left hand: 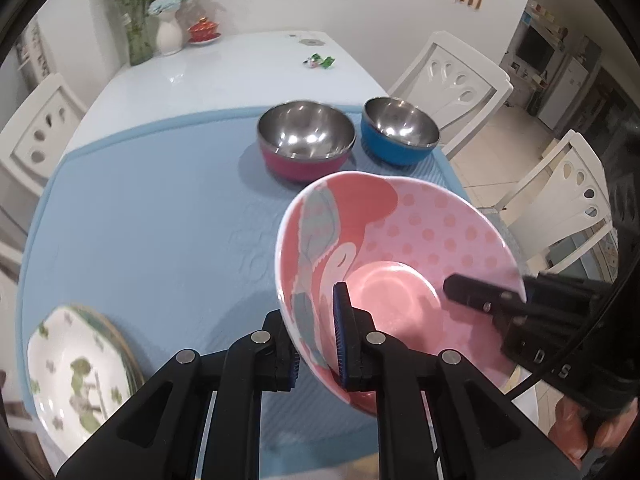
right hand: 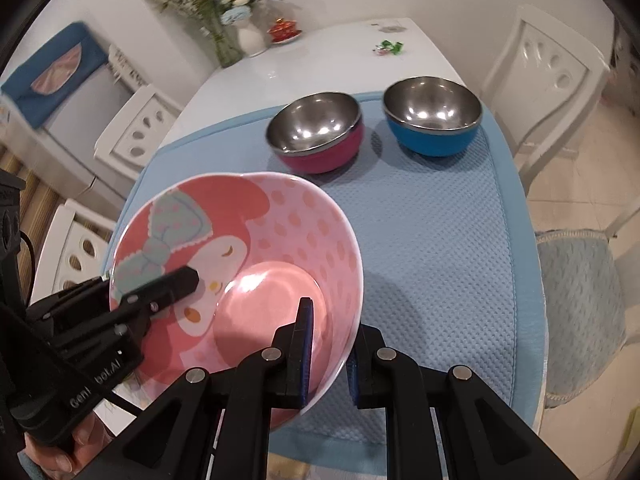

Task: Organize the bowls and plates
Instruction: 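Carry the pink bowl beside the plate stack and lower it with both grippers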

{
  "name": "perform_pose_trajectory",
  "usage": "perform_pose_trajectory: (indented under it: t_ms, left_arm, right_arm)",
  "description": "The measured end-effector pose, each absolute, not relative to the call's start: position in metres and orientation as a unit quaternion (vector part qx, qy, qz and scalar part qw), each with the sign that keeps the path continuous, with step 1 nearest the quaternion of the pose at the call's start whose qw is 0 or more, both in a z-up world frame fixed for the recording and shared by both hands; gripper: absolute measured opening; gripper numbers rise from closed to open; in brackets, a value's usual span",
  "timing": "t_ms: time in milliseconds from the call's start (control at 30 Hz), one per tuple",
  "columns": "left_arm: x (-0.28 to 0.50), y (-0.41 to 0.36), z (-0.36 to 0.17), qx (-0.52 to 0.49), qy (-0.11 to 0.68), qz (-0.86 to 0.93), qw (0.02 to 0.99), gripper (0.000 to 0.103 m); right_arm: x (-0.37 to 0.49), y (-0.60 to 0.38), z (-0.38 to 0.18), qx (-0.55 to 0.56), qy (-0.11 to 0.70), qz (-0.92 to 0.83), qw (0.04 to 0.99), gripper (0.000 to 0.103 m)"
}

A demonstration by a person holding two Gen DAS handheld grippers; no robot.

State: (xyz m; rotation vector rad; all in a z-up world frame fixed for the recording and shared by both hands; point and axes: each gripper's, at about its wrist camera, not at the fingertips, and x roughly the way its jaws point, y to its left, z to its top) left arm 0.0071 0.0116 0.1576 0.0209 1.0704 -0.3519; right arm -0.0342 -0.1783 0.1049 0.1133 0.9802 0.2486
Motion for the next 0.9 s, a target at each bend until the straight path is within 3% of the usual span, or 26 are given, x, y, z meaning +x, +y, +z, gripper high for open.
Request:
perform_pose_trajectory:
  t_ms: [900]
  left_arm:
    - [-0.035,0.028,0.078,-0.023,0.547,-0.129,0.827,0.013]
  right_arm:
    - [-0.053,-0.152,0.044,0.0,0.517,0.105,0.85,0.015]
